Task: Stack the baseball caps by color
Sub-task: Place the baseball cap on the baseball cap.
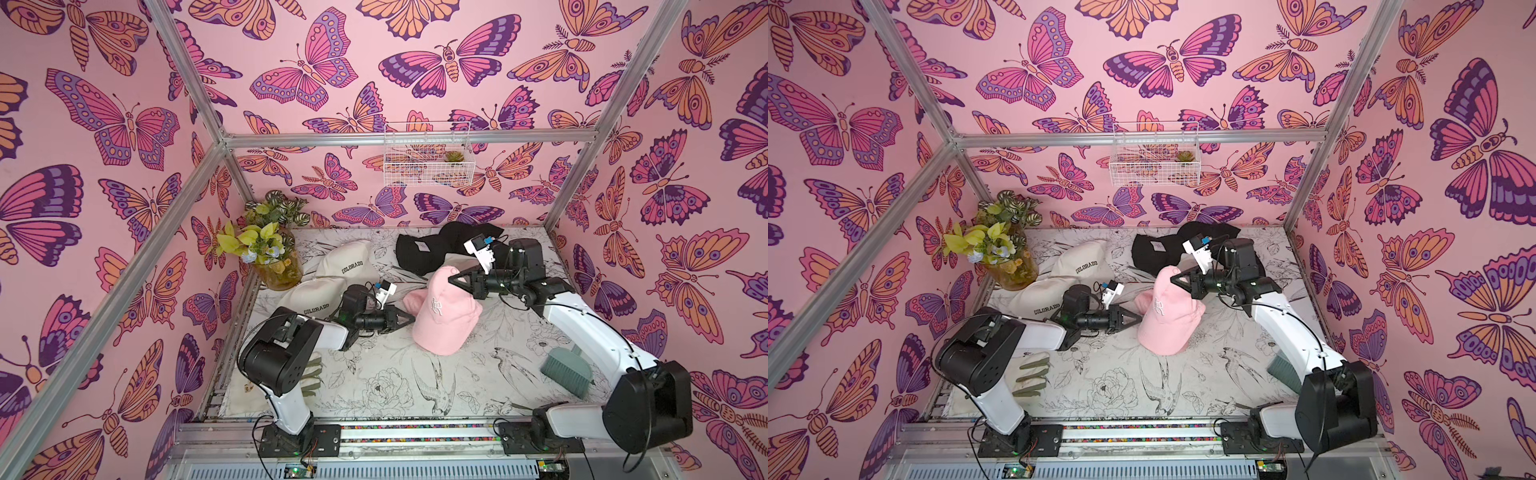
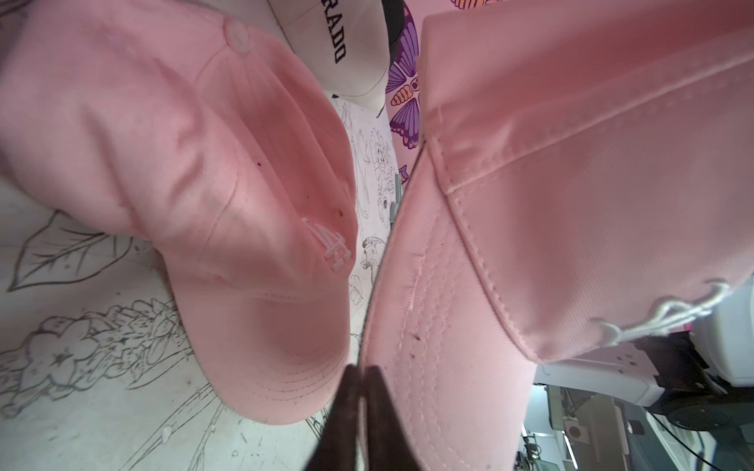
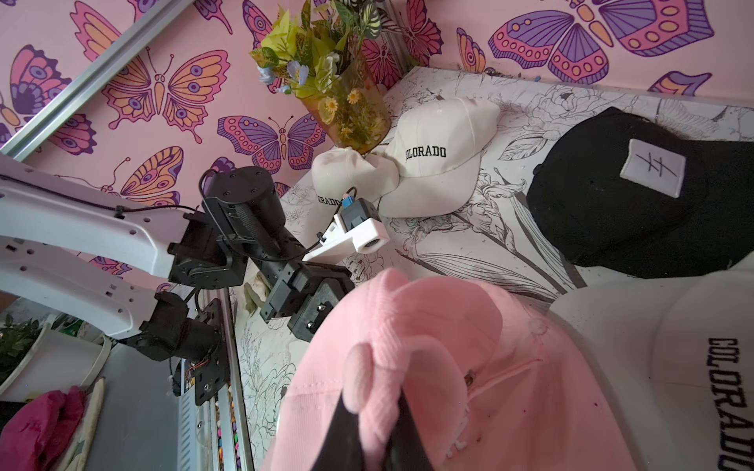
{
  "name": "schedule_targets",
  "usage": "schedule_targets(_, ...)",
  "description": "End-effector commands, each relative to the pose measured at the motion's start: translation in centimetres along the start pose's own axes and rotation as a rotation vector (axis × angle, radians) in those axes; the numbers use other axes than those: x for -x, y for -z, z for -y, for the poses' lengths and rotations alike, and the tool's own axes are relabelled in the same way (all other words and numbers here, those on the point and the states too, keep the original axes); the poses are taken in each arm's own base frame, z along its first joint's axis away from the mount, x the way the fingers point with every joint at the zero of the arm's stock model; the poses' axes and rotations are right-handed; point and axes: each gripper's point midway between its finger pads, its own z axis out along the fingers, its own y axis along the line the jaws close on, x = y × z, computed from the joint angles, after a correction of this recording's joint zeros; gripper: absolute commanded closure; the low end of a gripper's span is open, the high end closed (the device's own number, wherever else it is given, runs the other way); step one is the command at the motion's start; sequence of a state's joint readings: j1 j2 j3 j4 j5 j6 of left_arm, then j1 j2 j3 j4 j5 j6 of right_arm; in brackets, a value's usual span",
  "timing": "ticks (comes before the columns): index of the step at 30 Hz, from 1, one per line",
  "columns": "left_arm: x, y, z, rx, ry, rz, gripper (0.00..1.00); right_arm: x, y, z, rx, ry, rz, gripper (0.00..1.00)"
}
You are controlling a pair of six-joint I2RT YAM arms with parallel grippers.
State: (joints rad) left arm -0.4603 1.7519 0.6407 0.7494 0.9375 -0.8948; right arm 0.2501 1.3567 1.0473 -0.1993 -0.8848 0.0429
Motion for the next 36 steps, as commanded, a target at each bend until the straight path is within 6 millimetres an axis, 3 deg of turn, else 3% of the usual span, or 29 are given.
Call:
schedule_targets(1,-0.4,-0.1,0.3,0.001,-0.017,-0.015,0.45,0.2,0.1,-1.1,0.081,0.077,0.008,1.0)
schedule_targets(5,-0.5,0.1,-0.2,0.028,0.001,-0.019,0.29,-1.7,-0.3,-1.1,0.117,0.119,-0.042,1.0)
schedule_targets(11,-0.6,0.2,-0.2,0.027,0.004,-0.024,0.25,-3.0,-0.8,-1.3,0.196,0.124,-0.147,1.0)
schedule_targets(18,-0.7,0.2,-0.3,0.024,0.007,-0.032,0.2,-3.5,0.0,-2.7,0.266,0.078,-0.26,1.0)
schedule_targets(26,-0.7,0.0,-0.2,0.018,0.008,-0.048,0.14,-3.9,-0.4,-1.5,0.262,0.073,-0.344,0.99)
schedule_targets(30,-0.8,0.2,0.4,0.007,-0.019,-0.05,0.01,-3.9,-0.8,-1.1,0.301,0.041,-0.403,0.97)
schedule_targets(36,-1.0,0.6,-0.3,0.076,-0.025,-0.054,0.0,-3.9,-2.0,0.5,0.308,0.02,-0.424,0.96)
